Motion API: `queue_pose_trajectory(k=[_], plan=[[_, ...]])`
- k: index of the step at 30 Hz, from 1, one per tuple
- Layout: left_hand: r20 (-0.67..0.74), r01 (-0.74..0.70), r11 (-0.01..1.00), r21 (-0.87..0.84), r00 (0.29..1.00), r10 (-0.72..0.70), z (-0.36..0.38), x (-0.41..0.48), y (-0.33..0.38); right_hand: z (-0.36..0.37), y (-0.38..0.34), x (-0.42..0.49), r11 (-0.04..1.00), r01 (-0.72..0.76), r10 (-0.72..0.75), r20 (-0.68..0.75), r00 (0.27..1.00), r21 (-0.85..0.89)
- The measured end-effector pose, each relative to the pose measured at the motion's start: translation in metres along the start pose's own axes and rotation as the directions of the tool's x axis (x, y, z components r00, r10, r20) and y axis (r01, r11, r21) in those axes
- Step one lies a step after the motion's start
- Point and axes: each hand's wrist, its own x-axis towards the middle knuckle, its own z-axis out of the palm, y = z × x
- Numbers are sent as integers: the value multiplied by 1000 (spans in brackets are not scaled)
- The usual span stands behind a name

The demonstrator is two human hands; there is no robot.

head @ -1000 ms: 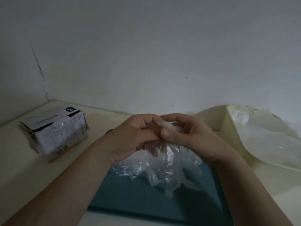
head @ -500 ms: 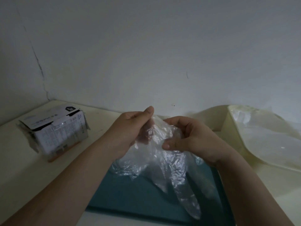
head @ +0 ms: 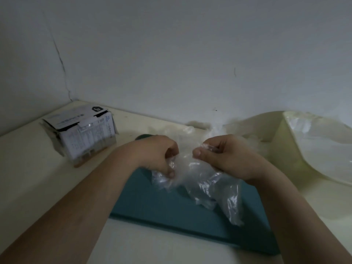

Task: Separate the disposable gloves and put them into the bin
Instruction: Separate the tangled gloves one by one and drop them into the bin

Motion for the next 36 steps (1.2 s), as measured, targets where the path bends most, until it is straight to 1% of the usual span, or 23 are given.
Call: queue_pose_trajectory(k=[4, 5, 7, 9, 10, 11, 13, 14, 15, 16, 17, 18, 19, 20, 21, 23, 25, 26, 28, 30, 31, 35, 36], plan=[[-68, -89, 983, -163, 995, 79, -8, 2, -13, -6, -6, -3, 999, -12, 21, 268, 963, -37], [-81, -102, 978, -183, 993, 88, -13, -1, -16, -6, -7, -3, 998, -10, 27, 306, 952, -57], [-133, -123, 962, -242, 987, 93, -22, -7, -19, -4, -10, -3, 995, 17, 15, 314, 949, -99], [-217, -158, 915, -372, 973, 80, -32, -15, -15, -4, -16, -3, 982, 93, -45, 275, 960, -165], [-272, -164, 876, -454, 961, 39, -35, -18, -14, -3, -20, -3, 970, 141, -92, 241, 966, -197], [-318, -179, 812, -555, 948, -8, -38, -20, -11, -4, -24, -4, 958, 195, -153, 198, 968, -210], [-348, -247, 587, -771, 935, -63, -42, -22, -7, -5, -30, -6, 938, 304, -289, 105, 951, -166], [-316, -253, 463, -850, 947, -63, -43, -25, -2, -4, -33, -7, 927, 345, -340, 62, 938, -145], [-269, -240, 371, -897, 963, -28, -43, -27, 0, -3, -33, -8, 911, 378, -379, 26, 925, -167], [-231, -221, 323, -920, 973, 8, -39, -25, 3, 0, -33, -7, 879, 408, -422, -7, 907, -246], [-148, -148, 271, -951, 989, 22, -37, -23, 6, 2, -31, -6, 828, 439, -479, -34, 877, -349], [-73, -81, 243, -967, 996, 43, -33, -23, 14, 4, -27, -4, 773, 467, -538, -53, 841, -429], [-28, -41, 245, -969, 998, 57, -25, -23, 18, 6, -24, -1, 744, 479, -571, -71, 818, -465], [12, -7, 193, -981, 995, 99, -19, -22, 23, 6, -22, -1, 762, 463, -558, -97, 824, -452], [44, 31, 123, -992, 994, 98, -12, -18, 26, 5, -21, 0, 819, 424, -499, -117, 858, -388], [89, 81, 69, -994, 988, 127, -2, -9, 24, -1, -20, -1, 932, 331, -349, -111, 931, -148], [62, 58, 87, -995, 997, 48, -5, -13, 33, -4, -18, -1, 954, 294, -287, -123, 950, 49], [26, 26, 69, -997, 1000, -6, -9, -14, 35, -5, -16, -1, 959, 266, -248, -163, 955, 97], [-11, -14, -31, -999, 994, -111, -19, -11, 40, -6, -13, 2, 969, 196, -154, -254, 955, 150], [-26, -33, -95, -995, 997, -74, -21, -11, 37, -5, -10, 4, 974, 138, -83, -283, 956, 180], [-29, -33, -103, -994, 999, -42, -22, -13, 36, -5, -9, 4, 974, 122, -64, -282, 957, 193], [-88, -87, 83, -993, 996, -11, -11, -11, 37, -6, -10, 5, 962, 125, -62, -253, 966, 242], [-121, -119, 86, -989, 992, -22, -8, -9, 35, -6, -9, 5, 960, 129, -63, -254, 965, 249]])
